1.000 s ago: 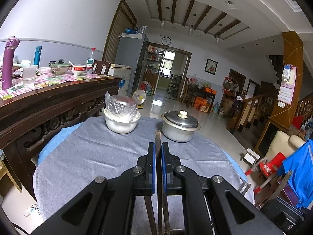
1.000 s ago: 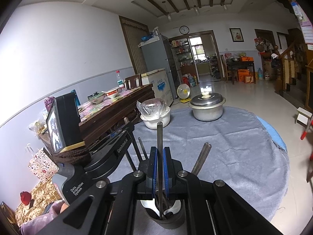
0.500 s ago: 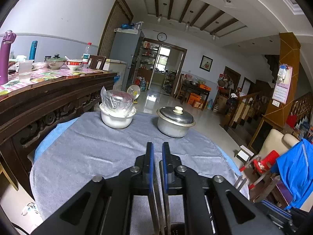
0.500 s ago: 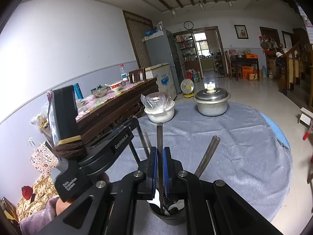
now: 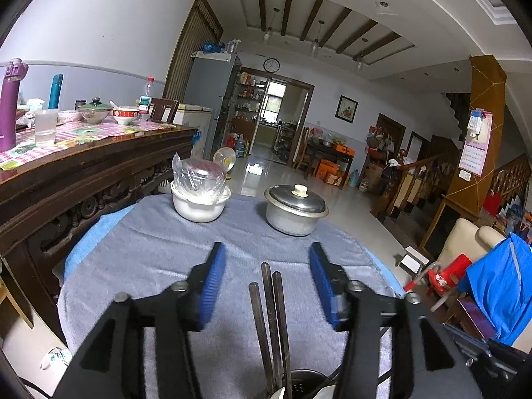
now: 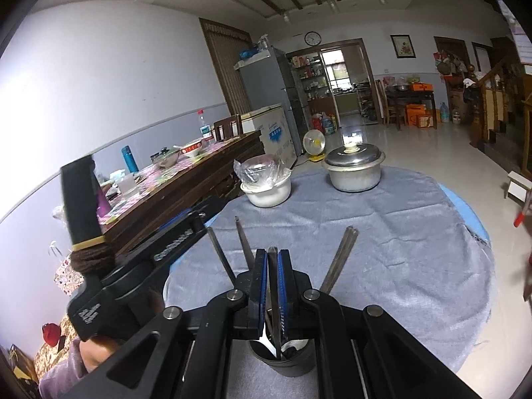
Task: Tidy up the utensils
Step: 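Open both tools to release the chopsticks into the holder, then withdraw both open tools up and away from the holder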
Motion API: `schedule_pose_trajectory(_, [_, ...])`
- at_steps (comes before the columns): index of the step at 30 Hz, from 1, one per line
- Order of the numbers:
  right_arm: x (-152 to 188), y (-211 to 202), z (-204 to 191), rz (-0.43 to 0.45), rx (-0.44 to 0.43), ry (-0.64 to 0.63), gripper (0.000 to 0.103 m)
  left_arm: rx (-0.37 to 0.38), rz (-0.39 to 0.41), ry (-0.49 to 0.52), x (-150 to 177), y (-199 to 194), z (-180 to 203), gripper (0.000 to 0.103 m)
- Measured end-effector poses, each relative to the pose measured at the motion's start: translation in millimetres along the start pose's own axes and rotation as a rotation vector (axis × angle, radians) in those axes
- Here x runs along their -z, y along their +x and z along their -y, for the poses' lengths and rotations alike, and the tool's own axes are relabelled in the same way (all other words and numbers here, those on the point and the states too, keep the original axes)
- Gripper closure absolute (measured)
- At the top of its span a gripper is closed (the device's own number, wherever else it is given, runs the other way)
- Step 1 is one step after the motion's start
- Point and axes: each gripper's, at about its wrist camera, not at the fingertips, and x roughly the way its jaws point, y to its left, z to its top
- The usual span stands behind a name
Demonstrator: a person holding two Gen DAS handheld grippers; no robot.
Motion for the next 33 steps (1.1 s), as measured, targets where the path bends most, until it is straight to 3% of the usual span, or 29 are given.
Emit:
schedule_pose_trajectory(4, [-2.6,-6.9,5.6,0.016,-0.011,0.033,0.095,0.000,0.024,0.024,-3.7,-14.5,-3.3,0.037])
schedule_pose_trajectory(9, [-7.9,-21.0,15.3,0.064,-0.024,0.082,0.070,-0.025,0.081,0.007,-18.0,-36.9,-18.4,0.026])
schedule_pose_trajectory(12, [-11.3,-31.4,15.4,0.094,-0.002,0.073,0.070,-0.037,0.087,0.003,-25.3,-46.8,-26.7,0.019])
schedule_pose_trajectory(16, [-15.4,-44.7,21.9,0.121,0.033,0.074,0.070,-0.042,0.033,0.020,-27.6,-55.5,-31.2,0.012])
schedule_pose_trajectory(22, [-14.4,-65.2,38.3,0.125,0.064,0.109,0.069,-0.073,-0.075,0.108,-16.7,-59.3,-18.4,0.010])
schedule_pose_trajectory(24, [-10.5,-70.5,39.3,0.113,0.065,0.114,0.054,-0.099,-0.106,0.141,-11.6,-62.9,-12.1,0.010])
schedule_pose_trajectory(26, [-5.2,-76.7,36.8,0.113,0.071,0.108,0.047,-0.119,-0.131,0.168,-7.6,-67.2,-7.9,0.010])
schedule_pose_trajectory(33, [11.4,-94.2,24.3,0.102,0.087,0.066,0.047,-0.193,-0.124,0.207,-3.6,-93.0,-0.9,0.009])
